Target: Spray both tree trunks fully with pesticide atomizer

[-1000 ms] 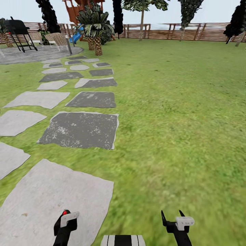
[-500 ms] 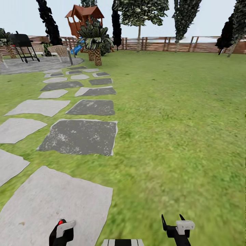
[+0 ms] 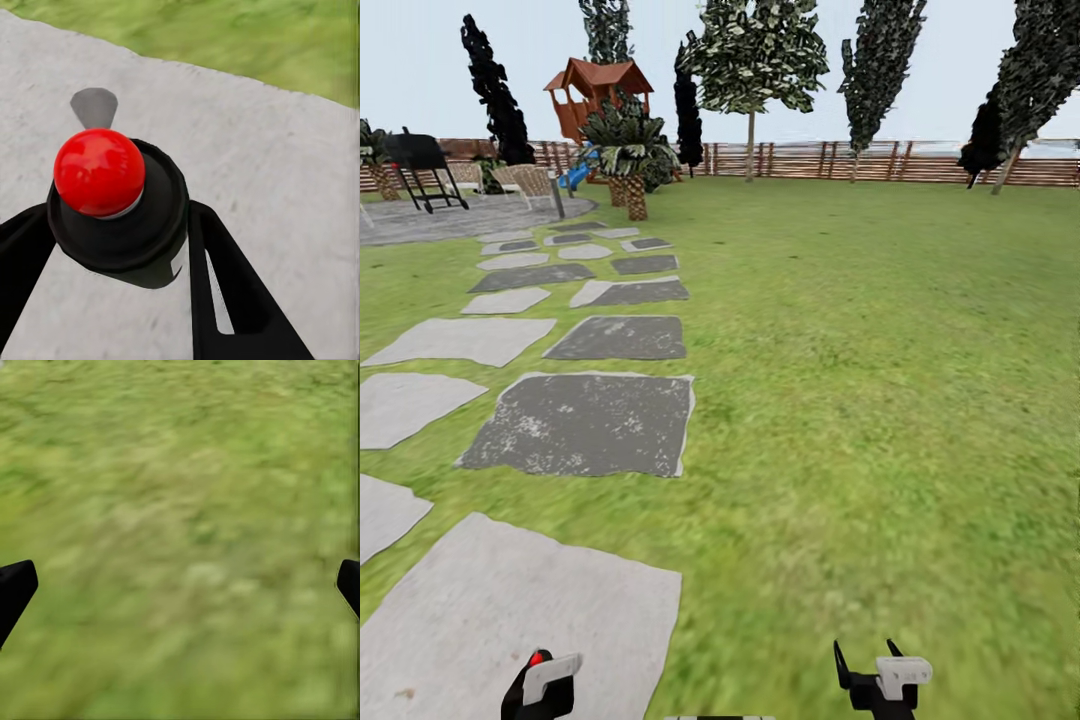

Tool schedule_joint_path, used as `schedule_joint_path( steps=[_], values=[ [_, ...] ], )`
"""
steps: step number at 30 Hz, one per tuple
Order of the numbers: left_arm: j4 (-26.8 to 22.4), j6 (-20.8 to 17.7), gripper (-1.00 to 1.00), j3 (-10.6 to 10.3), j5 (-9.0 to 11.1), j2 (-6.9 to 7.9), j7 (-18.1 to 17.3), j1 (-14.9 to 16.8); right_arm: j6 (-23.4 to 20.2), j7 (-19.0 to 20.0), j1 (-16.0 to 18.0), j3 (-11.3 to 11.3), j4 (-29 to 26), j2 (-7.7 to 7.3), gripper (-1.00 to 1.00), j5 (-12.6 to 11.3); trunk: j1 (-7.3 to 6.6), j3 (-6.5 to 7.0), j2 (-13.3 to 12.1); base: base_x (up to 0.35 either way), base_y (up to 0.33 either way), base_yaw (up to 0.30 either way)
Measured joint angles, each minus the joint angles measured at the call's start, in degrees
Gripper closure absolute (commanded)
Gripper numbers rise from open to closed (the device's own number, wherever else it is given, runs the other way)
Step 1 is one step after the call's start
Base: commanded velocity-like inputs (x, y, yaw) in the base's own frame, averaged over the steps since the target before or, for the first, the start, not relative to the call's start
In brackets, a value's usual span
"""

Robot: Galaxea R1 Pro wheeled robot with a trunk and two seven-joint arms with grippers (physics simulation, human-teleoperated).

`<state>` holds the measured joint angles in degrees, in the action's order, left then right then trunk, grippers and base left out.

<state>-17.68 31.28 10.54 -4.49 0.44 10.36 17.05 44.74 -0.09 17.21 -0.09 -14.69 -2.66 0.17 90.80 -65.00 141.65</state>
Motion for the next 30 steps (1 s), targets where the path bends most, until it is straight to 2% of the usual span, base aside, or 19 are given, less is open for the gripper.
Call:
schedule_joint_path(
  steps=[17,24,30],
  values=[
    [0.2,0.0,1.0,0.0,0.1,0.0,0.1,0.0,-0.1,-0.1,-0.5,0.0,0.0,0.0,-1.0,-0.2,-3.73,3.55,-6.8,0.0,0.0,-0.014],
    [0.1,0.1,1.0,-0.1,0.1,-0.04,0.1,0.0,-0.1,0.0,-0.5,0.0,0.0,0.02,-1.0,-0.1,-3.74,3.56,-6.8,0.008,0.0,-0.175],
    [0.2,0.1,1.0,-0.1,0.1,-0.06,0.1,0.0,-0.1,0.0,-0.5,0.0,0.1,0.08,-1.0,-0.1,-3.74,3.56,-6.8,0.233,0.08,-0.186]
  ],
)
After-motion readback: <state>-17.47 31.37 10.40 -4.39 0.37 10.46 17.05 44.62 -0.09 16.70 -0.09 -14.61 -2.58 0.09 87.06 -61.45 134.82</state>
